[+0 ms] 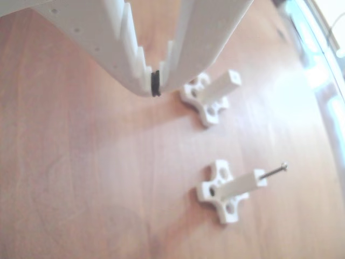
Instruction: Grab the screw and set it in the hole.
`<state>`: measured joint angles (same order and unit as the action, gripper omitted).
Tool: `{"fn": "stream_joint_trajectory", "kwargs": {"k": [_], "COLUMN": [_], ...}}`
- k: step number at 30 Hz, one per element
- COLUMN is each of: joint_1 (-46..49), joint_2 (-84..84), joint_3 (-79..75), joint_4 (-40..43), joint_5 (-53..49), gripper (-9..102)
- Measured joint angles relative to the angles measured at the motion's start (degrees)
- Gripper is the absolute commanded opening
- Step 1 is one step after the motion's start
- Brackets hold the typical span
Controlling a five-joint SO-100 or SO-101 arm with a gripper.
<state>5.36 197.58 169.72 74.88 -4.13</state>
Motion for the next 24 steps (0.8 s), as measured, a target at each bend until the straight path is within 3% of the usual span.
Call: {"fn": "stream_joint_trajectory", "kwargs": {"k": [24], "joint_1": [0.0], "joint_2": [0.0], "joint_3": [0.0], "joint_4": [0.0], "joint_5": [-0.7], "gripper": [-4]}}
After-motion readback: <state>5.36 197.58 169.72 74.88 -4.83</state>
